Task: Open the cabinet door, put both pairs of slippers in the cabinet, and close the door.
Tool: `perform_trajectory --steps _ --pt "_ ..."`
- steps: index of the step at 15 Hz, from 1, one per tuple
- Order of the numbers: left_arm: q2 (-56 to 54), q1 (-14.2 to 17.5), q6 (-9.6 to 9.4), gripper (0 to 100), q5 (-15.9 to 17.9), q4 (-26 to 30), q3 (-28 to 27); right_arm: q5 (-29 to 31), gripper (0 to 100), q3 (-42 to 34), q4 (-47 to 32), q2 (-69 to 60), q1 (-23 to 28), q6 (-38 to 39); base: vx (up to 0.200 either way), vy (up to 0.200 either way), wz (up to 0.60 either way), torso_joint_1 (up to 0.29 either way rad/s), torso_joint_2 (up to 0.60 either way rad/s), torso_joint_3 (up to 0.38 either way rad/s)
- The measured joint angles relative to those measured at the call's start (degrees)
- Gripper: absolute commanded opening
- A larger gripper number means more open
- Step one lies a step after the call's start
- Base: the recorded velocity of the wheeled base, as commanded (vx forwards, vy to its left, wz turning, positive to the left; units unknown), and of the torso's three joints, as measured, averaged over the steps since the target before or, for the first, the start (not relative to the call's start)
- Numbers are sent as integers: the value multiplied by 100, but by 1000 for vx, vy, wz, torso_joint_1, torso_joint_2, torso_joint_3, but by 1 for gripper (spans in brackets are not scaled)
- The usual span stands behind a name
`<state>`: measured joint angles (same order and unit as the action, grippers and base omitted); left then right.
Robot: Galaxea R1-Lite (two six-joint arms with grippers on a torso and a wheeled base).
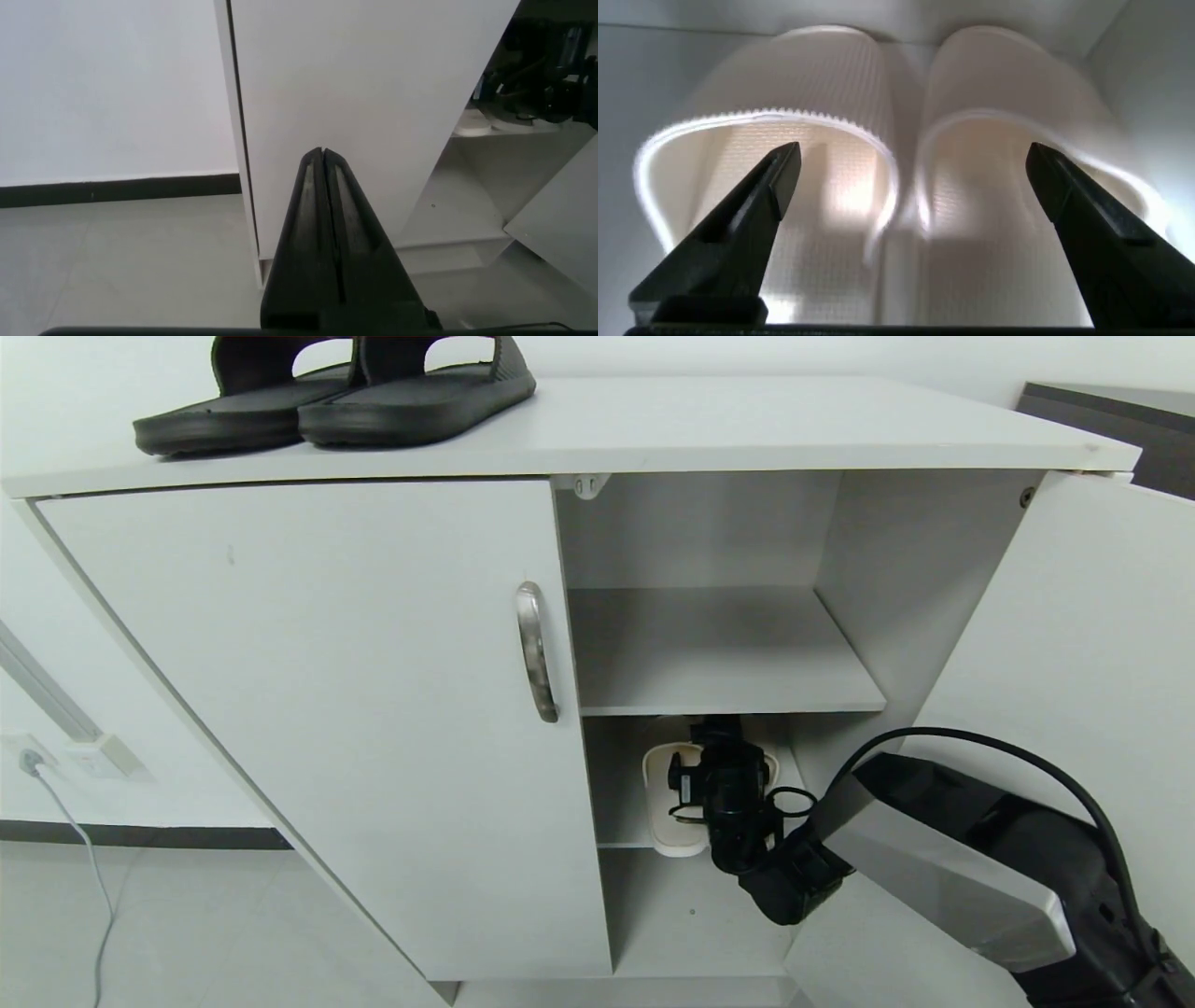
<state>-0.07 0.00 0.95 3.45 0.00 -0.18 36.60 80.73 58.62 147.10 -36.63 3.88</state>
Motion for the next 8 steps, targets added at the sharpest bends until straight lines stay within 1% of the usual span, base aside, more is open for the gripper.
perform_trajectory --steps 4,6,8 --pt "0 0 -16 0 18 0 2 16 100 -1180 479 -683 -219 2 0 0 0 0 0 0" --pt "0 0 -17 0 22 0 2 46 100 -2053 855 -1078 -407 2 0 0 0 0 0 0" --pt "0 0 -17 0 22 0 2 98 100 -2975 1473 -1464 -642 -7 0 0 0 0 0 0"
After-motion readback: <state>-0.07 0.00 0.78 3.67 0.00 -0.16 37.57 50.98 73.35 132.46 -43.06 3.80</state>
